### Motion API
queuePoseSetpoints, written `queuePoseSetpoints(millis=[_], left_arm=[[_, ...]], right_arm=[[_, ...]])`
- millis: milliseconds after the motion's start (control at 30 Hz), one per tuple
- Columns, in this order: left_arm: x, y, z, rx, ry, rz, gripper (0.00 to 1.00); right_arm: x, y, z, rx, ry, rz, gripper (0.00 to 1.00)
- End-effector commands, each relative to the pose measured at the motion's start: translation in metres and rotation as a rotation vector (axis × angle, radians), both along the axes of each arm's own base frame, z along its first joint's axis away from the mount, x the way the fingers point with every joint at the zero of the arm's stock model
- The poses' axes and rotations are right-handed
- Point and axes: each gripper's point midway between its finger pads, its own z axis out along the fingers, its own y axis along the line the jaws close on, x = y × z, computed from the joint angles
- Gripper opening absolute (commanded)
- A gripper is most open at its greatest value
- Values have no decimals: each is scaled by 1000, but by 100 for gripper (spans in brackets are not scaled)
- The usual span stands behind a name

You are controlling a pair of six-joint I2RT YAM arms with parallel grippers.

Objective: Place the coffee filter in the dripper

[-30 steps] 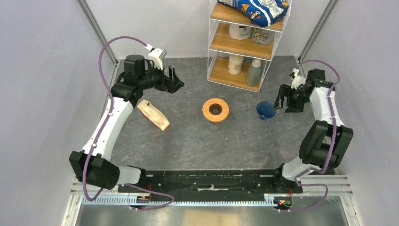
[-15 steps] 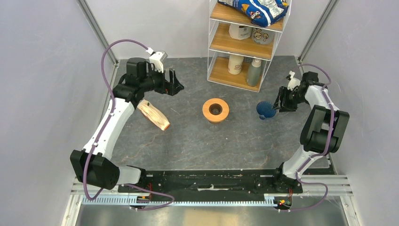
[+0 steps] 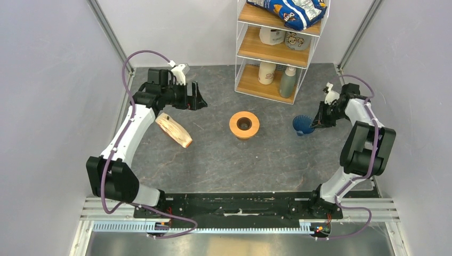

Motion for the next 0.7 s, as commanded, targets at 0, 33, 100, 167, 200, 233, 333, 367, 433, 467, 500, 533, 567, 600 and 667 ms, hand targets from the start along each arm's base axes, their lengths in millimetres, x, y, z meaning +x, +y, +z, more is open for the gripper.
queuePoseSetpoints(millis=[0,33,100,167,200,233,333,367,433,467,500,533,567,600,667], left_arm=[[-1,-10,26,-82,-18,-31,96],[-1,-10,26,-85,-18,-32,95],[-2,-9,27,-77,-24,-29,96],[-2,-6,28,-66,-32,-14,96],[-2,-4,28,-61,-34,-4,96],[-2,-3,28,-58,-35,1,96],[-3,-2,27,-60,-21,18,96],[-3,-2,28,-63,-19,27,96],[-3,0,29,-60,-18,44,97],[-3,2,29,-55,-16,51,97],[-4,3,29,-48,-13,58,97],[-4,4,29,-43,-6,58,97],[-5,5,28,-38,-2,64,97],[-6,6,27,-34,-2,68,97],[-7,6,27,-37,-4,69,97]], right_arm=[[-10,9,63,0,-92,17,0],[-12,11,78,-1,-113,22,0],[-20,18,111,6,-161,25,0],[-28,33,144,42,-209,51,0],[-32,46,160,53,-233,87,0],[-38,59,172,56,-243,128,0],[-44,99,201,71,-282,252,0],[-45,113,209,79,-294,297,0],[-45,140,219,99,-304,375,0],[-44,153,220,109,-299,410,0],[-42,162,222,115,-299,434,0],[-41,172,218,123,-284,463,0],[-38,180,215,126,-270,487,0],[-38,189,211,130,-258,515,0],[-36,205,205,139,-239,557,0]])
